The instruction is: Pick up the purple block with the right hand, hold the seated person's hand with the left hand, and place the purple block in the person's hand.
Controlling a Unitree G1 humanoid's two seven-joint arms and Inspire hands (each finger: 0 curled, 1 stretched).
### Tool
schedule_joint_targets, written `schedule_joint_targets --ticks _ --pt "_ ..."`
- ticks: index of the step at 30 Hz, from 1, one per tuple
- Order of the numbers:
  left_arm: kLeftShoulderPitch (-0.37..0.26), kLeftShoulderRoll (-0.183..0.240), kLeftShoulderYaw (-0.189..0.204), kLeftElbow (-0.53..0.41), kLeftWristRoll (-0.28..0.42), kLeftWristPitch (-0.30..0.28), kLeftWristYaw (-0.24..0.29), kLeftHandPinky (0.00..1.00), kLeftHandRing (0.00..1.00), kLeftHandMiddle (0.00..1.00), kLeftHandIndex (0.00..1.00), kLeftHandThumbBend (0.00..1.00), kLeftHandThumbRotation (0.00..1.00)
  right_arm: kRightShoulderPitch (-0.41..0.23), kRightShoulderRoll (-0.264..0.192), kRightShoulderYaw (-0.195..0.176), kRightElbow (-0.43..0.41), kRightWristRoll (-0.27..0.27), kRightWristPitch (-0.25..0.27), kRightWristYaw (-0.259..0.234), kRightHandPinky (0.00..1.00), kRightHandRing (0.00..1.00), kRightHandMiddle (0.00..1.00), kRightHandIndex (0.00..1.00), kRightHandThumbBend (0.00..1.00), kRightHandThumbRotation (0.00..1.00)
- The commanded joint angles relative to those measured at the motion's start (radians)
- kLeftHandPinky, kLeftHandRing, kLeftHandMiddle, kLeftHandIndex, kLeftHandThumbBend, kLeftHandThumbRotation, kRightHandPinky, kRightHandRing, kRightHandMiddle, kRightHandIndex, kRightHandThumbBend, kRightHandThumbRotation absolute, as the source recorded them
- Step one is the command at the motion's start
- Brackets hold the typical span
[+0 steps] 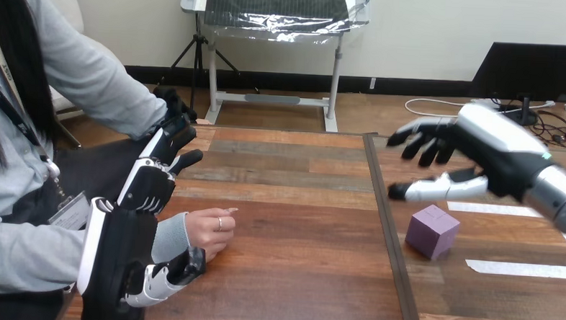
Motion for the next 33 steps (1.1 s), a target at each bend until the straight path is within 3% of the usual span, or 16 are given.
schedule_joint_targets --ticks 1,9,15,22,33 --pt "-0.063 0.004 0.012 -0.011 0.018 0.005 0.006 0.83 0.91 0.93 0.9 1.0 0.75 -0.019 -0.021 -0.043 -0.059 0.026 -0.001 -0.026 0.57 0.61 0.68 0.75 0.98 0.69" --pt "-0.065 0.001 0.009 -0.013 0.013 0.007 0.006 0.82 0.91 0.93 0.9 1.0 0.75 -0.006 -0.024 -0.063 -0.103 0.034 0.025 -0.018 0.56 0.59 0.66 0.75 1.0 0.7" --pt "-0.066 0.0 0.013 -0.011 0.018 0.006 0.009 0.82 0.91 0.92 0.89 1.0 0.75 0.0 -0.026 -0.078 -0.113 0.036 0.014 -0.032 0.55 0.58 0.66 0.75 1.0 0.72" --pt "-0.069 0.003 0.008 -0.004 0.014 0.005 0.004 0.83 0.91 0.92 0.89 1.0 0.75 -0.018 -0.017 -0.081 -0.057 0.024 -0.003 -0.085 0.58 0.63 0.68 0.77 1.0 0.7" --pt "-0.068 0.002 -0.002 -0.003 -0.002 0.009 -0.004 0.83 0.91 0.92 0.89 1.0 0.74 -0.063 0.007 -0.059 0.073 0.002 -0.021 -0.191 0.73 0.8 0.78 0.82 1.0 0.72"
